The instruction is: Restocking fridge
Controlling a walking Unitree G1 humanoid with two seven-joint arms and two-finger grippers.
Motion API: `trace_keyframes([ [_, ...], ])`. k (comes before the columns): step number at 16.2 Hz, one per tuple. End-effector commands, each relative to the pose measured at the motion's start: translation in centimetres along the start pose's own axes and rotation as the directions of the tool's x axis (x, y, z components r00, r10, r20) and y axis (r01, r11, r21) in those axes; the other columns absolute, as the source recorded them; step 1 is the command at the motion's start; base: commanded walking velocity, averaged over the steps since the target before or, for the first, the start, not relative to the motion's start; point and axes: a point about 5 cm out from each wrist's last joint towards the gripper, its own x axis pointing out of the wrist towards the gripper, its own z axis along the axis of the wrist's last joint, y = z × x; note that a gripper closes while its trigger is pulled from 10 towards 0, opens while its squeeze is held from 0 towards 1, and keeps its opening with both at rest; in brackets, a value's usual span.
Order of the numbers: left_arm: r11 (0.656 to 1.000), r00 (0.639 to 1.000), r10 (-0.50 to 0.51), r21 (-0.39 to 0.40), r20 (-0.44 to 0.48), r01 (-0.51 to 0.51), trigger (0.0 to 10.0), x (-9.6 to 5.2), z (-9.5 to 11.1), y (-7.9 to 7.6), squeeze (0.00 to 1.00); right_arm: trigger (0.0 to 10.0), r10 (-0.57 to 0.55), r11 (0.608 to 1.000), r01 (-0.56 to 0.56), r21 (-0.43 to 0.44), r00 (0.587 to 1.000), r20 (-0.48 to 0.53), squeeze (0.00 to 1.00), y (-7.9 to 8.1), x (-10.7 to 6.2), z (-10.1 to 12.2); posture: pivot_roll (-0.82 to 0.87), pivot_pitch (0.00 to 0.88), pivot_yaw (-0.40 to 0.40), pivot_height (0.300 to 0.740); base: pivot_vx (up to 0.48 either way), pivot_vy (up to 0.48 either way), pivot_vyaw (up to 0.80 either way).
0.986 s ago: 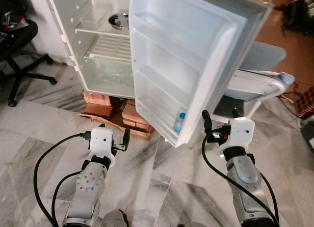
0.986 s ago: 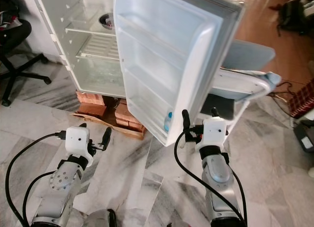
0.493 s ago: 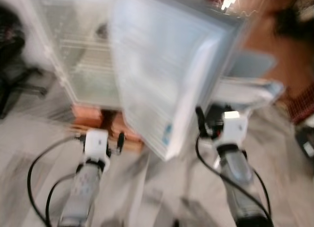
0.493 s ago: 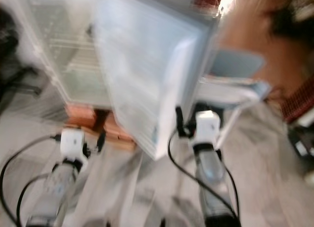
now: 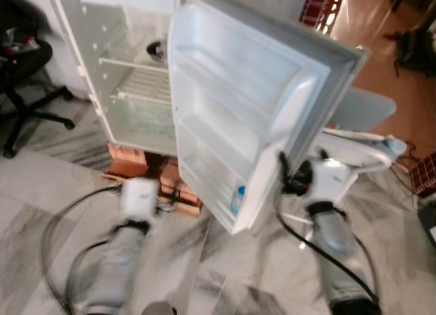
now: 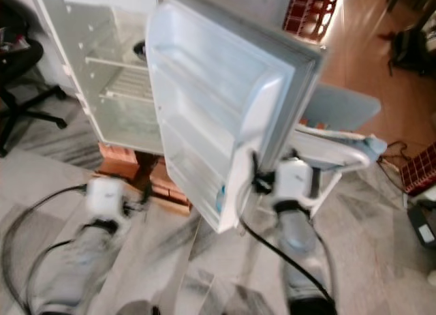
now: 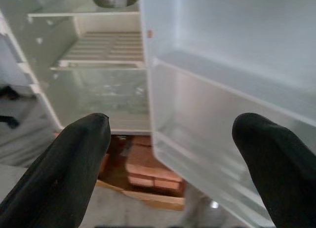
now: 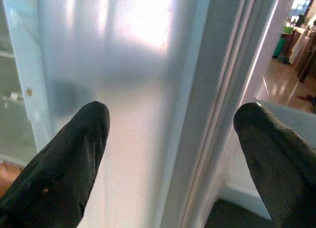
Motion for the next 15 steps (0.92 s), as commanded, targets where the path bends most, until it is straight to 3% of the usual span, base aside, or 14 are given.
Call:
trace_keyframes([
  [1, 0.999, 1.0, -0.028, -0.016, 0.01, 0.028, 10.0, 0.4, 0.4, -1.2, 0.0, 10.0, -0.048, 0.999, 0.048, -0.022, 0.999, -0.018, 0.0, -1.5, -0.5, -0.4, 0.01, 0.095, -0.037, 0.74, 0.0, 0.0, 0.0],
  [6, 0.998, 0.999, -0.018, -0.058, -0.039, 0.015, 10.0, 0.1, -0.6, -1.1, 0.0, 10.0, -0.067, 0.998, 0.066, -0.022, 0.998, -0.018, 0.0, -1.7, 0.0, -0.3, 0.02, 0.092, -0.038, 0.74, 0.0, 0.0, 0.0],
  [8, 0.998, 0.997, -0.029, -0.066, -0.073, 0.025, 10.0, -0.1, -1.0, -1.2, 0.0, 10.0, -0.064, 0.998, 0.064, 0.017, 0.998, -0.021, 0.0, -1.6, 0.3, -0.2, 0.02, 0.09, -0.035, 0.74, 0.0, 0.0, 0.0],
  [9, 0.996, 0.995, -0.033, -0.085, -0.095, 0.025, 10.0, -0.5, -1.4, -1.2, 0.0, 10.0, -0.037, 0.999, 0.038, 0.033, 0.999, -0.013, 0.0, -1.4, 0.6, 0.0, 0.02, 0.089, -0.034, 0.74, 0.0, 0.0, 0.0],
  [10, 0.991, 0.989, -0.04, -0.134, -0.139, 0.021, 10.0, -1.7, -2.3, -1.2, 0.0, 10.0, 0.054, 0.993, -0.056, 0.103, 0.998, 0.017, 0.0, -0.6, 1.5, 0.8, 0.01, 0.09, -0.03, 0.74, 0.0, 0.0, 0.0],
  [12, 0.99, 0.982, -0.052, -0.141, -0.181, 0.027, 10.0, -2.9, -3.1, -1.1, 0.0, 10.0, 0.137, 0.973, -0.149, 0.174, 0.987, 0.082, 0.0, 0.1, 2.5, 2.5, 0.02, 0.091, -0.031, 0.74, 0.0, 0.0, 0.0],
  [13, 0.989, 0.98, -0.053, -0.144, -0.19, 0.025, 10.0, -3.1, -3.3, -0.9, 0.0, 10.0, 0.248, 0.918, -0.277, 0.284, 0.959, 0.135, 0.0, 1.3, 2.9, 3.9, 0.03, 0.09, -0.036, 0.74, 0.0, 0.0, 0.0],
  [14, 0.989, 0.976, -0.05, -0.147, -0.212, 0.018, 10.0, -3.3, -3.5, -0.7, 0.0, 10.0, 0.453, 0.756, -0.51, 0.409, 0.86, 0.235, 0.0, 3.4, 2.2, 6.1, 0.04, 0.087, -0.044, 0.74, 0.0, 0.0, 0.0],
  [15, 0.989, 0.973, -0.051, -0.145, -0.224, 0.018, 10.0, -3.3, -3.7, -0.7, 0.0, 10.0, 0.528, 0.67, -0.595, 0.444, 0.802, 0.278, 0.0, 4.1, 1.5, 6.9, 0.05, 0.087, -0.049, 0.74, 0.0, 0.0, 0.0],
])
